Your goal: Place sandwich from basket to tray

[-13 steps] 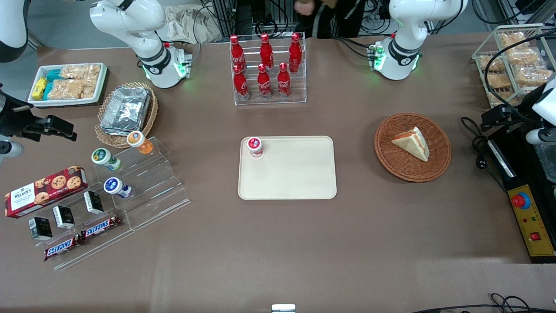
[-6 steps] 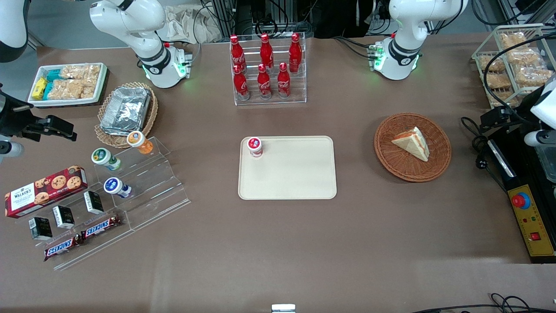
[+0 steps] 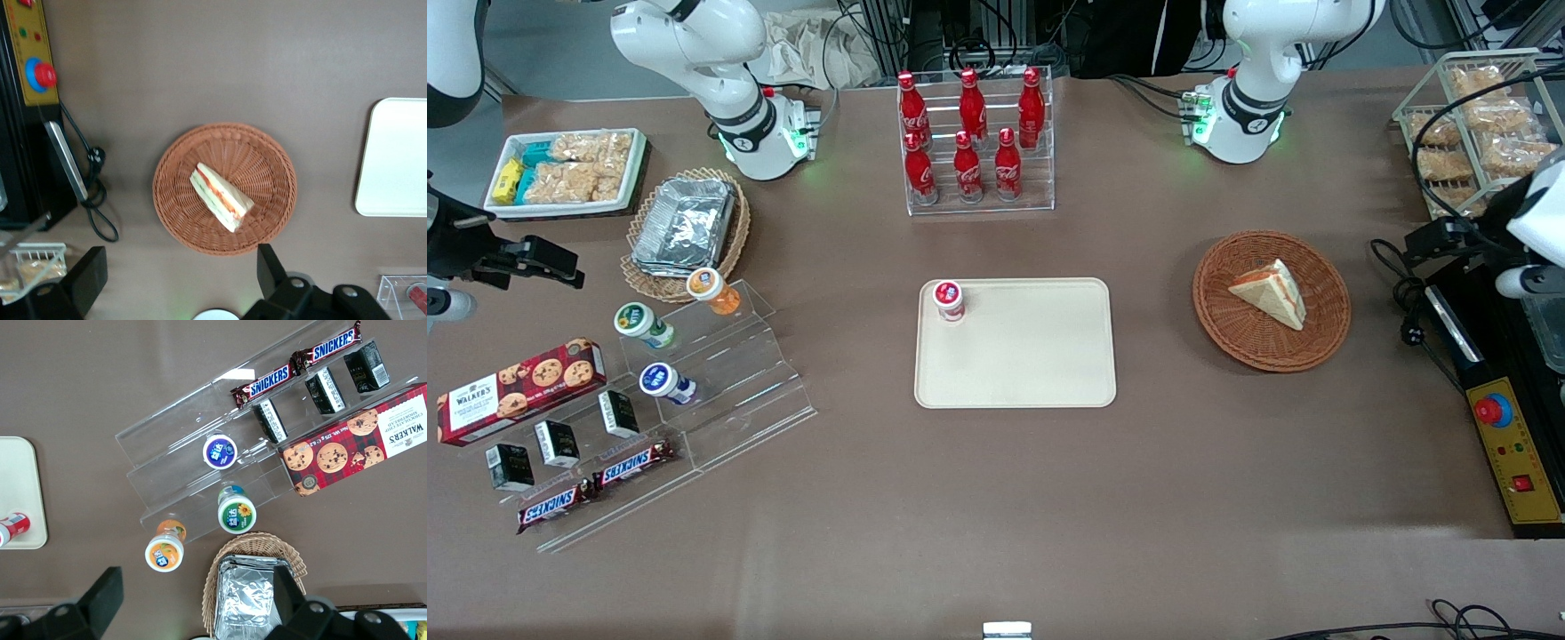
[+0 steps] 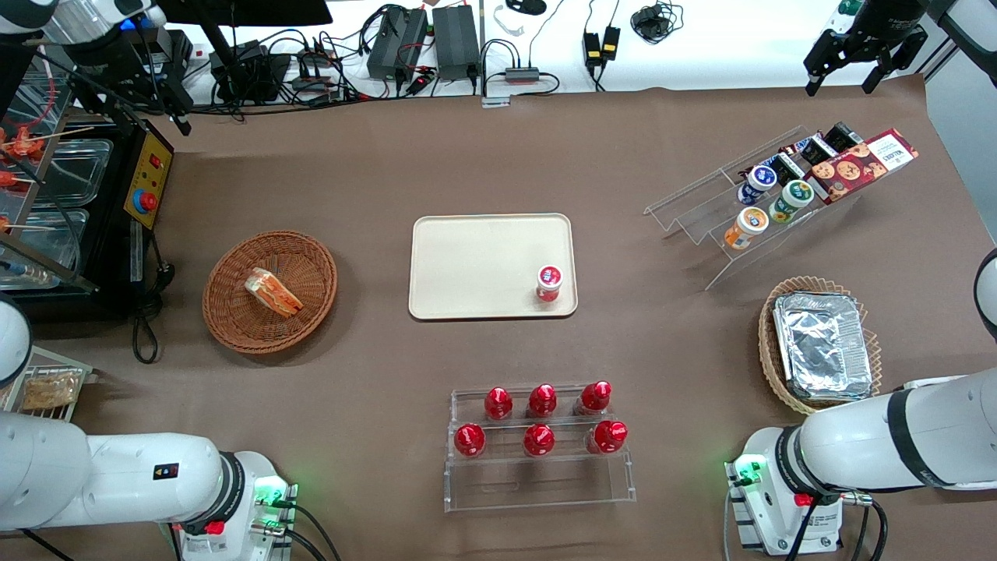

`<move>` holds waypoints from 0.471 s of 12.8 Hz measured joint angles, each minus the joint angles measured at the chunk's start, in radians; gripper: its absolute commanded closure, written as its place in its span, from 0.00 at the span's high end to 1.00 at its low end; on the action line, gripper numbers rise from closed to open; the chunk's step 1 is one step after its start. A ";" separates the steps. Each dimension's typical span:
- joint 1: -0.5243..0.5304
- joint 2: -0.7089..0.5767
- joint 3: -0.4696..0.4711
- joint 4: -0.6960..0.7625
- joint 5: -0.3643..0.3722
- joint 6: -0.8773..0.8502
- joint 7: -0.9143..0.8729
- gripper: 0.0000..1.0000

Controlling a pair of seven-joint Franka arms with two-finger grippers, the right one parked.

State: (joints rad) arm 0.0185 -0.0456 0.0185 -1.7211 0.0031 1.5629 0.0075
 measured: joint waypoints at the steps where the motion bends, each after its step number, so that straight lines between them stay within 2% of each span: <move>1: 0.000 -0.036 -0.008 -0.052 0.000 0.012 -0.028 1.00; 6: 0.000 -0.233 -0.057 -0.375 -0.003 0.161 -0.208 1.00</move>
State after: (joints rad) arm 0.0182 -0.2786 -0.0388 -2.0963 0.0002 1.7235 -0.2007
